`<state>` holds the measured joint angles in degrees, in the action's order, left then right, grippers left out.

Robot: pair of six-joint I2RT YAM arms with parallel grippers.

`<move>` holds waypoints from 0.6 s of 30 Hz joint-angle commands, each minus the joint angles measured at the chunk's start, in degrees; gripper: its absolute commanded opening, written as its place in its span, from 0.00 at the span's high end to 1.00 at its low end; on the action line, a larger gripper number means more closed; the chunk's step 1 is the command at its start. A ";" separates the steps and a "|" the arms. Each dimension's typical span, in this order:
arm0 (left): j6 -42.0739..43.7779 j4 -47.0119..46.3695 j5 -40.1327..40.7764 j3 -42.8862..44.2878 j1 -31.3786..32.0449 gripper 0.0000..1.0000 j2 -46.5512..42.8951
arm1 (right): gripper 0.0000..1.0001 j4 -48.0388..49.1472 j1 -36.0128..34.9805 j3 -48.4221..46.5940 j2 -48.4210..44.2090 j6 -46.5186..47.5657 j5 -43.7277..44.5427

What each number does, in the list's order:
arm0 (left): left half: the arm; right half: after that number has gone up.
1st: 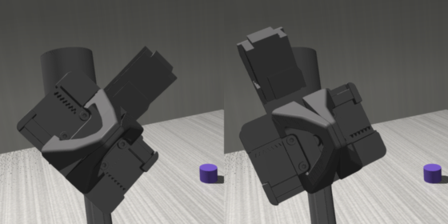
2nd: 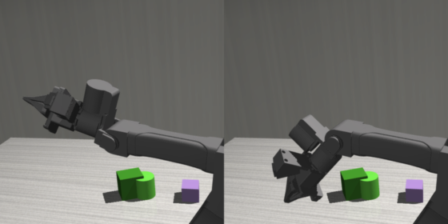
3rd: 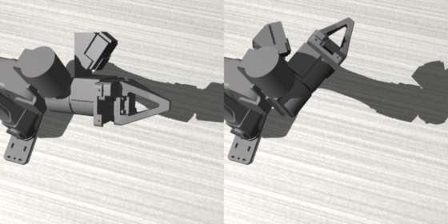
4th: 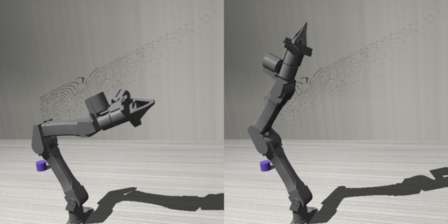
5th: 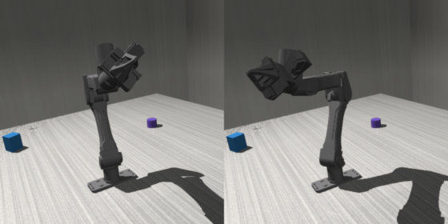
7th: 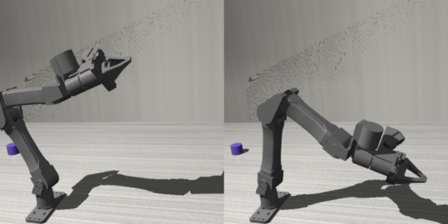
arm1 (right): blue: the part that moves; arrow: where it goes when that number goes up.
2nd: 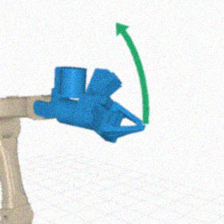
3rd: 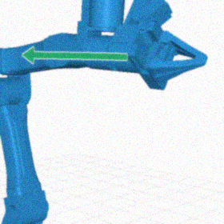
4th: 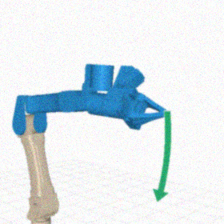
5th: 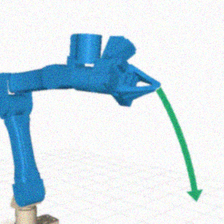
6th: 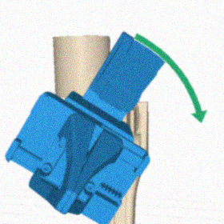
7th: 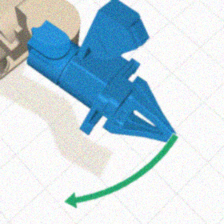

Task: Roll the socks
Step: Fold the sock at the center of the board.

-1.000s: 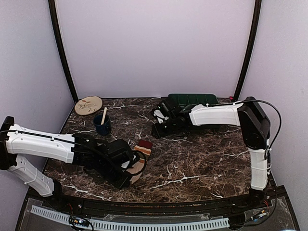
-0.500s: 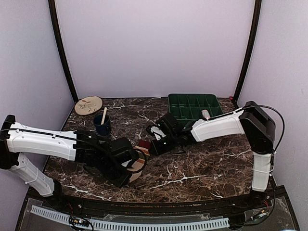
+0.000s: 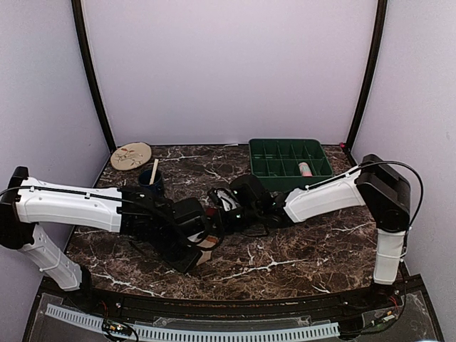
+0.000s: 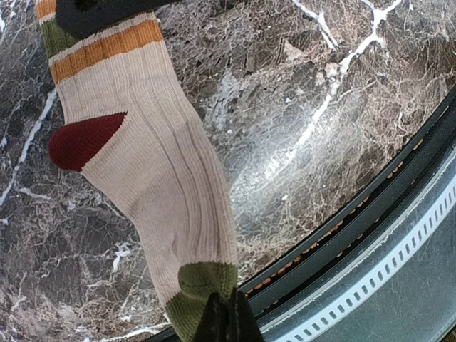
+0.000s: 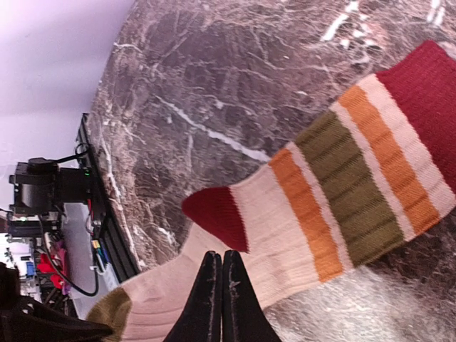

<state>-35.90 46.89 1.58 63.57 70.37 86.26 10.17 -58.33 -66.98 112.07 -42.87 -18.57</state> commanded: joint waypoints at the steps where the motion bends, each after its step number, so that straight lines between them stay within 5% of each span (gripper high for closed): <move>1: 1.45 3.57 1.72 2.74 0.28 1.00 0.56 | 1.00 5.99 -1.01 0.55 1.74 -4.16 -2.79; 18: 5.69 9.64 4.88 11.16 0.30 1.00 3.38 | 1.00 9.58 -2.32 4.25 7.38 -7.84 -2.39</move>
<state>-32.69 52.97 4.51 71.48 70.37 88.92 16.91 -60.27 -63.59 118.52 -49.84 -21.34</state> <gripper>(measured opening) 0.029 0.004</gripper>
